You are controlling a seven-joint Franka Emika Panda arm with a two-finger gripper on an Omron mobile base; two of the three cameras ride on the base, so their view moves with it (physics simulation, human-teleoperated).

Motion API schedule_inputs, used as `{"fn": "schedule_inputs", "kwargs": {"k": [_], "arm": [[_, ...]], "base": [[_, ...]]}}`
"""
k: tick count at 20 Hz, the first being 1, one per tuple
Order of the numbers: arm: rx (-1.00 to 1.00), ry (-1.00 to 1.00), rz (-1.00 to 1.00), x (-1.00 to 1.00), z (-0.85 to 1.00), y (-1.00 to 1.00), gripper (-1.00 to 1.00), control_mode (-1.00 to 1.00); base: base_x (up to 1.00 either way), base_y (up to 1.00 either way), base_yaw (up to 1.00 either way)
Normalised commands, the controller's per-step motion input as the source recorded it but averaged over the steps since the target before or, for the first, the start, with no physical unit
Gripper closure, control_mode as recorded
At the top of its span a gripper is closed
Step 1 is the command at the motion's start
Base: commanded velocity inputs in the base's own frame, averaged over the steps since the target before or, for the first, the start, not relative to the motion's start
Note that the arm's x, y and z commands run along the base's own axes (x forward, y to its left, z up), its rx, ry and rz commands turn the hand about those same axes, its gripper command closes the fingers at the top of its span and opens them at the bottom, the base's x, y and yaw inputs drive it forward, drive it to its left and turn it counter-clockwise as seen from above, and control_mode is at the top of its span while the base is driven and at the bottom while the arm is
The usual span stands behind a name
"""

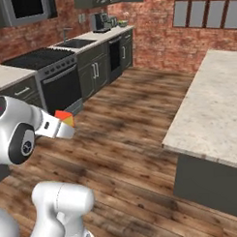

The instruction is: Pick the cheese from the fridge and the cheese grater from the cabinet and place them next to the salad bowl.

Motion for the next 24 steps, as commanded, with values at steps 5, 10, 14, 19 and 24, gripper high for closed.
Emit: {"fn": "schedule_inputs", "kwargs": {"k": [5, 10, 14, 19, 24], "arm": [[0.0, 0.0, 0.0, 0.0, 0.0, 0.0, 1.0, 1.0], [0.0, 0.0, 0.0, 0.0, 0.0, 0.0, 1.0, 1.0], [0.0, 0.0, 0.0, 0.0, 0.0, 0.0, 1.0, 1.0], [0.0, 0.0, 0.0, 0.0, 0.0, 0.0, 1.0, 1.0], [0.0, 0.0, 0.0, 0.0, 0.0, 0.0, 1.0, 1.0]], "base": [[0.67, 0.35, -0.27], [0.59, 0.52, -0.26], [0.56, 0.39, -0.22], [0.74, 0.06, -0.14], [0.7, -0.04, 0.0]]}}
